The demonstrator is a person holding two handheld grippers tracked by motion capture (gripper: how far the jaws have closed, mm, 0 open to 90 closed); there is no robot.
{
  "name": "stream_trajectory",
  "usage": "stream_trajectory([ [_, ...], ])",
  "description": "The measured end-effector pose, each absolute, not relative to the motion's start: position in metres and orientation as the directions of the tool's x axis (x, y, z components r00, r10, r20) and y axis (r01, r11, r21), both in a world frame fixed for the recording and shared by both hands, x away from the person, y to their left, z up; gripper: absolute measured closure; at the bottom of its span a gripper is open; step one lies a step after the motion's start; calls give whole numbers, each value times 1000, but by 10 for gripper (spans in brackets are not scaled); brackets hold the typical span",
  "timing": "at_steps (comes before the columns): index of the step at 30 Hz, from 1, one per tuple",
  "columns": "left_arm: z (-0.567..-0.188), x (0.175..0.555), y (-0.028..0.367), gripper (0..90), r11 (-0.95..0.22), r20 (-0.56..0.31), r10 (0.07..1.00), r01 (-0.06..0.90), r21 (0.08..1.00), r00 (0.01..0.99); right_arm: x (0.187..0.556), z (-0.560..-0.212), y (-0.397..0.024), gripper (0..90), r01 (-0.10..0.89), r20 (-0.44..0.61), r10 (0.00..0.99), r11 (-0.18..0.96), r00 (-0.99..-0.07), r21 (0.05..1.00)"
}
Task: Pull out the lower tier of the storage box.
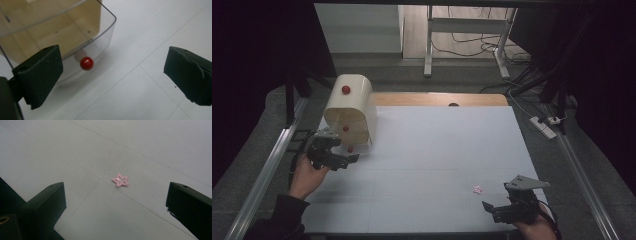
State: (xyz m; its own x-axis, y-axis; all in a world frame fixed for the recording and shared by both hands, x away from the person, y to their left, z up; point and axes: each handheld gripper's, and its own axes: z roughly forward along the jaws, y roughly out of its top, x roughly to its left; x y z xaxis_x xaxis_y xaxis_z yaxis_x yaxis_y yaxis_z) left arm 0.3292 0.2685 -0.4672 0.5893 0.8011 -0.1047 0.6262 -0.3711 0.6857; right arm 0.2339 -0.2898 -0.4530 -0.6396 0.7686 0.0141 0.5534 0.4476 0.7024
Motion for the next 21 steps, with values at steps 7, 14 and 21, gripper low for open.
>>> stream_trajectory([
  [7,-469,345,265,61,-392,-80,807,633,667,584,234,-453,-290,27,554,13,770,447,-638,702],
  [14,-478,359,262,113,-423,-58,815,660,620,577,234,-453,-290,27,553,15,769,446,-639,704],
  [21,-482,361,267,347,-385,-75,835,676,628,545,234,-453,-290,27,552,15,769,445,-639,705],
])
